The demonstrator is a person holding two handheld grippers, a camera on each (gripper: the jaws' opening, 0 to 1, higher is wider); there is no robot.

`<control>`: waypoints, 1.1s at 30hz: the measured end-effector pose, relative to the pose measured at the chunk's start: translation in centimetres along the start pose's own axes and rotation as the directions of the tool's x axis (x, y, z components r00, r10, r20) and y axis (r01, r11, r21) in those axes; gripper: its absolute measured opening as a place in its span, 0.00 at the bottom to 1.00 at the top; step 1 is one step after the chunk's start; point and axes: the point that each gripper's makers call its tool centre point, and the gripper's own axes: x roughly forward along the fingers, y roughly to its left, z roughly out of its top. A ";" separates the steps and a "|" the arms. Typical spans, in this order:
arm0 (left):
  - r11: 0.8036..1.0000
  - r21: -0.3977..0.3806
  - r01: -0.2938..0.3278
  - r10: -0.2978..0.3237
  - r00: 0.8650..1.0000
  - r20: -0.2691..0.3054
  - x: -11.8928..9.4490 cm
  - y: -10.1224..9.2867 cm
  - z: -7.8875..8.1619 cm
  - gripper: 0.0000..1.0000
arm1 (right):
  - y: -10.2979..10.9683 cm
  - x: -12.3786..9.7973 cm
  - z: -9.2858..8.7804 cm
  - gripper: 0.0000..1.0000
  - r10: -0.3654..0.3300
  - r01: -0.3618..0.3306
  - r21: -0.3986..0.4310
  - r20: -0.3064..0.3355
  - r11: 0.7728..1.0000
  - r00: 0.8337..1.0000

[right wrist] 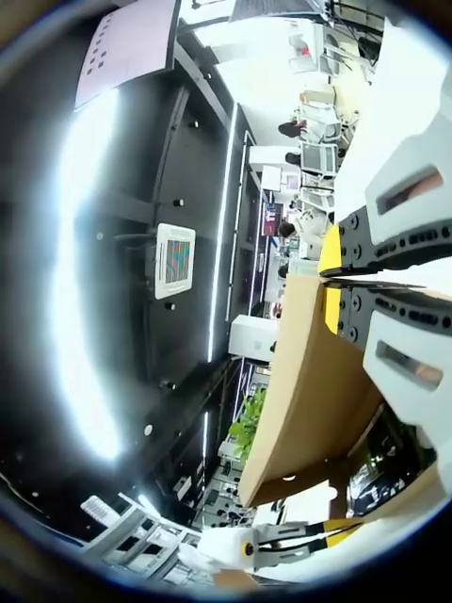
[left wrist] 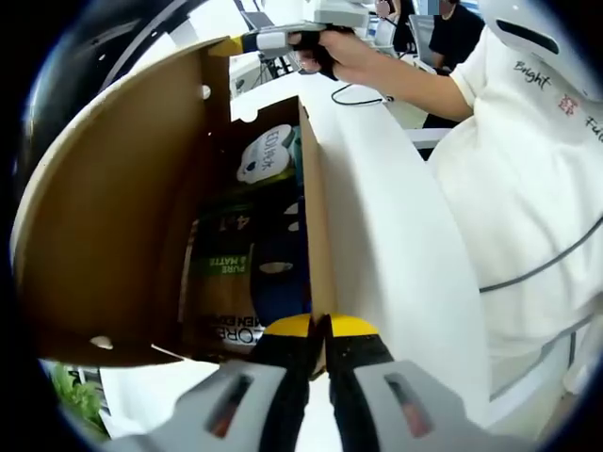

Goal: Operate the shoe box by opening the lid, removing the specified soft item, and placing it in the target area until the item is outside and the box remains undamaged.

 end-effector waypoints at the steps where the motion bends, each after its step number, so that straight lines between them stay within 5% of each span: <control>1: 1.000 -0.009 -0.005 0.005 1.000 0.001 0.0 0.0 0.0 0.03 | 0.1 0.0 0.0 0.00 0.004 -0.004 -0.013 -0.003 1.000 1.000; 11: 0.998 -0.055 -0.010 0.010 1.000 0.004 0.0 0.3 -0.1 0.04 | -0.9 1.4 -0.5 0.01 0.017 -0.017 -0.003 -0.028 1.000 0.999; 24: 0.999 -0.037 0.001 -0.001 1.000 0.009 0.0 0.2 -0.3 0.03 | -1.8 3.3 -0.6 0.01 0.023 -0.026 -0.049 -0.060 0.998 0.998; 33: 1.000 -0.030 -0.007 0.007 1.000 0.015 0.0 0.2 -0.3 0.04 | -2.0 4.7 -0.4 0.01 0.039 -0.039 -0.005 -0.083 0.999 0.996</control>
